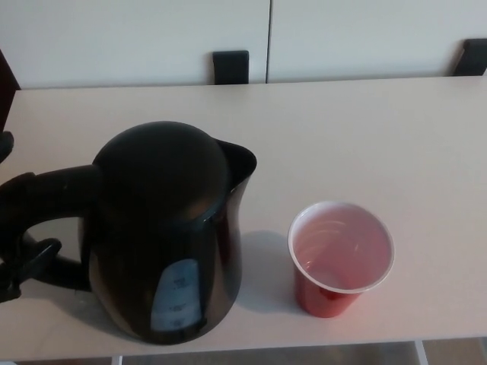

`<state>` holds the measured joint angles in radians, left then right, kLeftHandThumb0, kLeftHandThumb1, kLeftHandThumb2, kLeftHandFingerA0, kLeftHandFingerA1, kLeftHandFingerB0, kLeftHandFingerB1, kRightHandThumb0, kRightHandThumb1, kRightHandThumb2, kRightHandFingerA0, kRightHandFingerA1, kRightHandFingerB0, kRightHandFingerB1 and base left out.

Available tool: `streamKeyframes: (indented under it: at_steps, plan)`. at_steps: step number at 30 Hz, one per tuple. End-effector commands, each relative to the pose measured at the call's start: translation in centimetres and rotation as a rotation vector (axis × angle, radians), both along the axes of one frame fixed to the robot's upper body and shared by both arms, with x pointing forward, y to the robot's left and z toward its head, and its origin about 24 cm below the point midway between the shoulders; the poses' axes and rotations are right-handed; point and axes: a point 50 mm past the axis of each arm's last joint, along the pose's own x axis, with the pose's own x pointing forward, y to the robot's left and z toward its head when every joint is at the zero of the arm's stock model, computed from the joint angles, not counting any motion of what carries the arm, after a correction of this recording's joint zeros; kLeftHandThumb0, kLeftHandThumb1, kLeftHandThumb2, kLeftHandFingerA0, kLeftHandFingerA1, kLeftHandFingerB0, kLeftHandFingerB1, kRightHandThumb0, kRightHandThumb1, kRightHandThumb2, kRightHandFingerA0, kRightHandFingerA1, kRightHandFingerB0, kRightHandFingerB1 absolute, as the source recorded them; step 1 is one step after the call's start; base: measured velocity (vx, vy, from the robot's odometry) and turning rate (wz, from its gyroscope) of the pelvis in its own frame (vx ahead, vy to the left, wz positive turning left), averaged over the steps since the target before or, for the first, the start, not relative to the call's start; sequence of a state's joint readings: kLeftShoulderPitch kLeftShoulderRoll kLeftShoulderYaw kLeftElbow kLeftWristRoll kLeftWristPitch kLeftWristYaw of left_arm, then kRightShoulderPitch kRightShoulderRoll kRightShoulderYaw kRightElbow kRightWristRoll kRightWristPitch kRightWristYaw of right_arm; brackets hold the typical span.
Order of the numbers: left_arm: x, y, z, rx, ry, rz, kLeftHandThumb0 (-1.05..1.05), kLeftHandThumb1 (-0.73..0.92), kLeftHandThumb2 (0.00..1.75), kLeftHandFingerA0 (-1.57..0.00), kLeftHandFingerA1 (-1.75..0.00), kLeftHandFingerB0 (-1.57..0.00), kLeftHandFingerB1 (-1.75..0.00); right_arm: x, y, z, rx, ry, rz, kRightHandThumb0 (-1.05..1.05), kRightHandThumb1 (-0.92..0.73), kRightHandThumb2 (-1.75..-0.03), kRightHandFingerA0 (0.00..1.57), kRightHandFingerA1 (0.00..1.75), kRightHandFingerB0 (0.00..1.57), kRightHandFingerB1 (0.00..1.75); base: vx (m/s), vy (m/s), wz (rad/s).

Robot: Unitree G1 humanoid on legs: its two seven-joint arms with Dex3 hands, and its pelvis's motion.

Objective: The robot walk towards a table in front and uses its left hand to pick up the pot from the base and pour water to the cup on the right hand side

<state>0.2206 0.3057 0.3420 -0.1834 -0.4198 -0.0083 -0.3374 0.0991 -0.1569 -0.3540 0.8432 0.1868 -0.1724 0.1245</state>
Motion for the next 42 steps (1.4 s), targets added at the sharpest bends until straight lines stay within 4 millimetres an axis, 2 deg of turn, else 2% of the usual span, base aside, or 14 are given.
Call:
streamKeyframes:
  at_steps: [1, 12, 13, 15, 20, 21, 22, 24, 25, 27, 28, 42]
  plan:
    - [0.7, -0.2, -0.7, -0.037, 0.025, 0.093, -0.12, 0.51, 0.55, -0.28, -0.45, -0.2, -0.36, 0.1, -0.1, 0.1, -0.005, 0.003, -0.002, -0.12, -0.42, -0.88, 0.39, 0.62, 0.23, 0.56, 0.0, 0.0, 0.0]
    - [0.9, -1.3, -1.2, -0.041, 0.04, 0.104, -0.16, 0.51, 0.56, -0.3, -0.45, -0.24, -0.37, 0.7, -0.2, 0.1, 0.015, 0.004, -0.014, -0.11, -0.42, -0.89, 0.38, 0.62, 0.24, 0.56, 0.0, 0.0, 0.0]
    - [1.0, -1.5, -1.4, -0.04, 0.039, 0.102, -0.1, 0.35, 0.81, -0.24, -0.56, -0.16, -0.51, 0.7, -0.2, 0.2, 0.013, 0.003, -0.006, -0.15, -0.61, -0.57, 0.41, 0.49, 0.33, 0.46, 0.0, 0.0, 0.0]
    - [1.0, -1.6, -1.4, -0.039, 0.04, 0.102, -0.1, 0.35, 0.81, -0.24, -0.56, -0.16, -0.51, 0.7, -0.2, 0.2, 0.012, 0.002, -0.002, -0.15, -0.61, -0.57, 0.41, 0.49, 0.33, 0.46, 0.0, 0.0, 0.0]
    - [1.1, -2.3, -1.8, -0.023, 0.05, 0.098, -0.11, 0.34, 0.81, -0.27, -0.56, -0.18, -0.51, 1.3, -0.3, 0.4, 0.019, -0.006, -0.01, -0.15, -0.63, -0.58, 0.42, 0.49, 0.34, 0.47, 0.0, 0.0, 0.0]
    - [1.2, -2.6, -1.9, -0.014, 0.053, 0.092, -0.11, 0.35, 0.81, -0.27, -0.56, -0.18, -0.51, 1.5, -0.3, 0.5, 0.024, -0.01, -0.009, -0.13, -0.43, -0.89, 0.35, 0.61, 0.24, 0.56, 0.0, 0.0, 0.0]
    - [1.3, -2.7, -2.0, -0.009, 0.055, 0.088, -0.1, 0.35, 0.81, -0.27, -0.56, -0.18, -0.51, 1.6, -0.3, 0.5, 0.026, -0.013, -0.011, -0.14, -0.62, -0.57, 0.42, 0.5, 0.34, 0.47, 0.0, 0.0, 0.0]
    - [1.3, -2.8, -2.1, -0.008, 0.055, 0.087, -0.1, 0.35, 0.81, -0.27, -0.56, -0.18, -0.51, 1.6, -0.3, 0.5, 0.025, -0.014, -0.014, -0.14, -0.62, -0.57, 0.42, 0.5, 0.34, 0.47, 0.0, 0.0, 0.0]
    - [1.4, -2.9, -2.2, -0.013, 0.064, 0.085, -0.02, 0.37, 0.83, -0.3, -0.58, -0.21, -0.52, 1.7, -0.3, 0.6, 0.02, -0.016, -0.008, -0.14, -0.43, -0.89, 0.37, 0.62, 0.25, 0.57, 0.0, 0.0, 0.0]
    - [1.6, -3.2, -2.5, -0.013, 0.084, 0.082, -0.04, 0.38, 0.83, -0.3, -0.57, -0.21, -0.52, 1.8, -0.3, 0.7, 0.017, -0.021, -0.003, -0.13, -0.43, -0.89, 0.37, 0.62, 0.25, 0.57, 0.0, 0.0, 0.0]
    - [1.7, -3.3, -2.5, -0.006, 0.09, 0.085, -0.03, 0.38, 0.84, -0.34, -0.59, -0.26, -0.54, 1.8, -0.3, 0.6, 0.016, -0.018, -0.005, -0.14, -0.42, -0.88, 0.36, 0.62, 0.25, 0.57, 0.0, 0.0, 0.0]
    - [2.2, -3.1, -1.9, -0.001, 0.074, 0.092, -0.03, 0.38, 0.84, -0.34, -0.59, -0.26, -0.54, 2.7, 0.0, 1.0, 0.015, -0.038, -0.003, -0.14, -0.42, -0.88, 0.36, 0.62, 0.25, 0.57, 0.0, 0.0, 0.0]
